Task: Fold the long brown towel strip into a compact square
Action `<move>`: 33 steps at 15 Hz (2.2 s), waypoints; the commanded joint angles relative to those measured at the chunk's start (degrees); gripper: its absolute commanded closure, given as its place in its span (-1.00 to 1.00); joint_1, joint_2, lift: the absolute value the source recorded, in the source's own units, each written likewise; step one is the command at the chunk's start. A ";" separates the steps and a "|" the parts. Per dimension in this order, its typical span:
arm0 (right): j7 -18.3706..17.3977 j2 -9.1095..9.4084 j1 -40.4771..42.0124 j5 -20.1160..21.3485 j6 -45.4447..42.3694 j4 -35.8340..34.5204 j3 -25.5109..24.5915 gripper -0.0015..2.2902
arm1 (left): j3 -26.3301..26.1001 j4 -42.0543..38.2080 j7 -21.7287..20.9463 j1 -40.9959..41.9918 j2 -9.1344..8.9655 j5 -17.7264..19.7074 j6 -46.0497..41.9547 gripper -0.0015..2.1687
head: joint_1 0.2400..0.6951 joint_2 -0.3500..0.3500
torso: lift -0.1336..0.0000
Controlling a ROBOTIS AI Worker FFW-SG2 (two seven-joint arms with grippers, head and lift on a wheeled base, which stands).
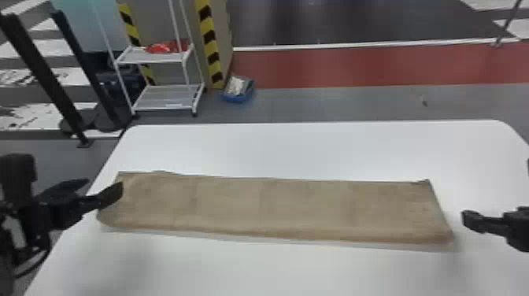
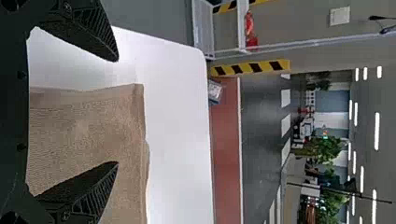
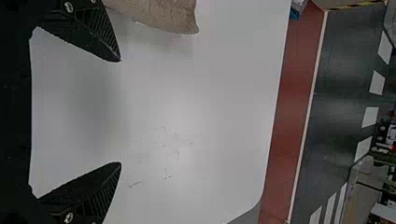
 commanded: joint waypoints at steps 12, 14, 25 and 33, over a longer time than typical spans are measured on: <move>0.51 -0.16 2.47 -0.43 0.92 -4.09 -0.65 -0.92 | -12.24 16.11 -9.00 -15.96 11.01 -4.89 14.96 -0.83 | 1.00 0.28 | -0.91; 0.51 -0.25 2.47 -0.43 1.28 -4.36 -0.65 -0.92 | -12.68 17.69 -10.32 -16.66 11.10 -4.98 16.19 -0.83 | 1.00 0.29 | -0.91; 0.51 0.01 2.47 0.09 2.51 -5.50 -0.39 -0.92 | -13.39 17.78 -17.26 -17.10 11.72 -3.31 23.22 0.26 | 1.00 0.22 | -0.91; 0.78 -0.16 3.09 -0.43 2.51 -5.59 -0.65 -0.92 | -3.02 -4.64 -19.37 -7.96 8.99 1.52 36.41 0.71 | 1.00 0.18 | -0.91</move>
